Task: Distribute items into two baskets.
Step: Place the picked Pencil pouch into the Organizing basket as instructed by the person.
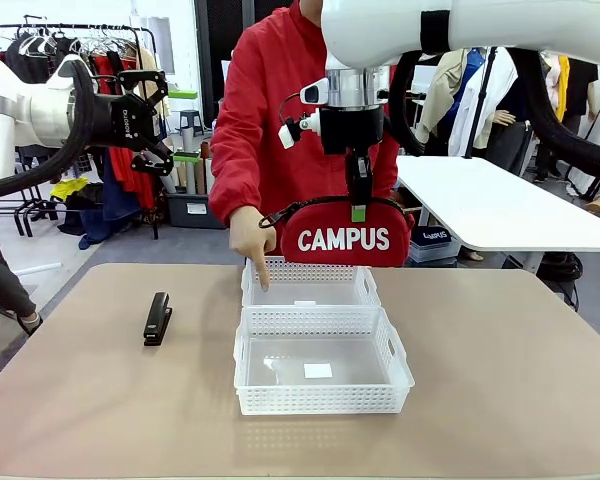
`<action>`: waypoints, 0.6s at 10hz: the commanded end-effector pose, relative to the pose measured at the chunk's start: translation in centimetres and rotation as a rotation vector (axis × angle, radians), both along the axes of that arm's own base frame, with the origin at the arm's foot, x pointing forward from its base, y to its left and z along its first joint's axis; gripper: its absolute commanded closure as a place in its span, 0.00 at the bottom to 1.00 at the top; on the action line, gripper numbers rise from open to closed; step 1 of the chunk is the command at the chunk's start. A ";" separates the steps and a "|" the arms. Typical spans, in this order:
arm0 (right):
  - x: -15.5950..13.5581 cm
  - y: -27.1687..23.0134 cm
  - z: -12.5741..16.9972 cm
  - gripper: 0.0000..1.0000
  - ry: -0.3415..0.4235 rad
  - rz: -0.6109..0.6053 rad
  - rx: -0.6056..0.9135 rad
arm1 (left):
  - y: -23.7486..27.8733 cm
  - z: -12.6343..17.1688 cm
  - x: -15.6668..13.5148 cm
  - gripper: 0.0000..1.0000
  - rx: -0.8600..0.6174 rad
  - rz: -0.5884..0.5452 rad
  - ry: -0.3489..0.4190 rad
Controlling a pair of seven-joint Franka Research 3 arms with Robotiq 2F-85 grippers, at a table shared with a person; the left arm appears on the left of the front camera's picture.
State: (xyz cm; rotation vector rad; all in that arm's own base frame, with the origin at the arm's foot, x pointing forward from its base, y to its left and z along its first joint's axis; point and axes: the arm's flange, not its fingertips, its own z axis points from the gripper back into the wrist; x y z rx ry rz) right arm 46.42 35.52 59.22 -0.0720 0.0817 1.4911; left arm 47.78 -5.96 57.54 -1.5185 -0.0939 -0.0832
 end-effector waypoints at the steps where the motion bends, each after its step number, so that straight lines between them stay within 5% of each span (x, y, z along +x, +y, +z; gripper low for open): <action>1: -0.2 -0.1 0.2 1.00 -0.002 0.000 0.000 | 0.1 0.2 -0.1 0.00 -0.002 0.001 -0.003; 6: -0.2 -0.1 0.2 1.00 -0.002 0.000 0.000 | 0.1 0.2 -0.1 0.00 -0.002 0.001 -0.003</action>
